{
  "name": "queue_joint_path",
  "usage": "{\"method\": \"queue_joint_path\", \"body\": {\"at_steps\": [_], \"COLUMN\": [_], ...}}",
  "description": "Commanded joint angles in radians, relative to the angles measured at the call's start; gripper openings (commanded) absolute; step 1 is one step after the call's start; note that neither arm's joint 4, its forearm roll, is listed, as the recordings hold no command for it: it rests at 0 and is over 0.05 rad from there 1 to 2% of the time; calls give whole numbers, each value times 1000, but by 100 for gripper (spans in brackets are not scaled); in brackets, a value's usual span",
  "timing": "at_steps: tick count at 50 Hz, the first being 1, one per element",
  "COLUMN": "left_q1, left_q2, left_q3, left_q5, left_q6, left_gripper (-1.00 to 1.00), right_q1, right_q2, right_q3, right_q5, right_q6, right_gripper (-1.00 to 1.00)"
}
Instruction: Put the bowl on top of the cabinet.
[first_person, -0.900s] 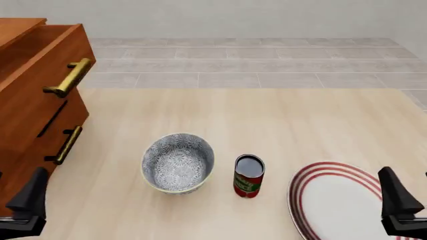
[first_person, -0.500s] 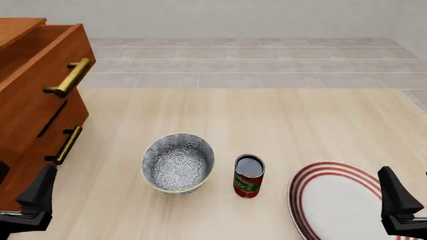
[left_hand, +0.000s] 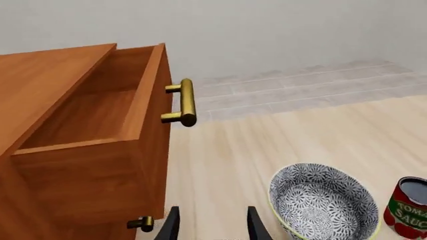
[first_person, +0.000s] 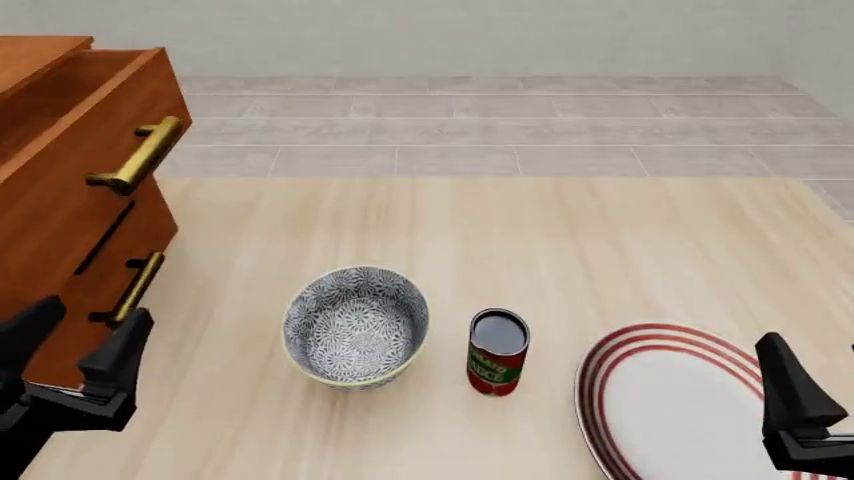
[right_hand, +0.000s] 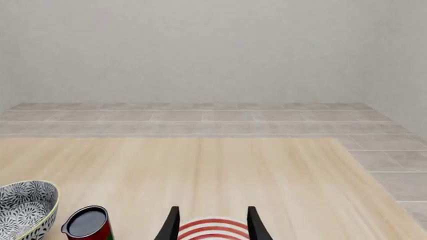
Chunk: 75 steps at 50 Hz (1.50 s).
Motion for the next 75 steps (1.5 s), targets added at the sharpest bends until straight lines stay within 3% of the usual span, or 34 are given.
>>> {"method": "queue_joint_path", "body": {"at_steps": [1, 12, 23, 25, 38, 53, 66, 68, 75], "left_q1": [-44, -78, -120, -139, -164, -232, -253, -248, -255], "left_q2": [67, 101, 239, 274, 306, 502, 538, 563, 577], "left_q3": [-35, -64, -96, -119, -166, -191, -217, -221, -245], "left_q5": [-1, 17, -48, -39, -20, -80, -70, -79, -73], "left_q6": [12, 16, 14, -15, -19, -65, -62, -30, -54], "left_gripper": [100, 100, 100, 100, 100, 100, 100, 100, 100], "right_q1": [0, 0, 0, 0, 0, 0, 0, 0, 0], "right_q2": [0, 0, 0, 0, 0, 0, 0, 0, 0], "right_q3": [0, 0, 0, 0, 0, 0, 0, 0, 0], "right_q5": [0, 0, 0, 0, 0, 0, 0, 0, 0], "right_q6": [0, 0, 0, 0, 0, 0, 0, 0, 0], "right_gripper": [100, 100, 100, 100, 100, 100, 100, 100, 100]}}
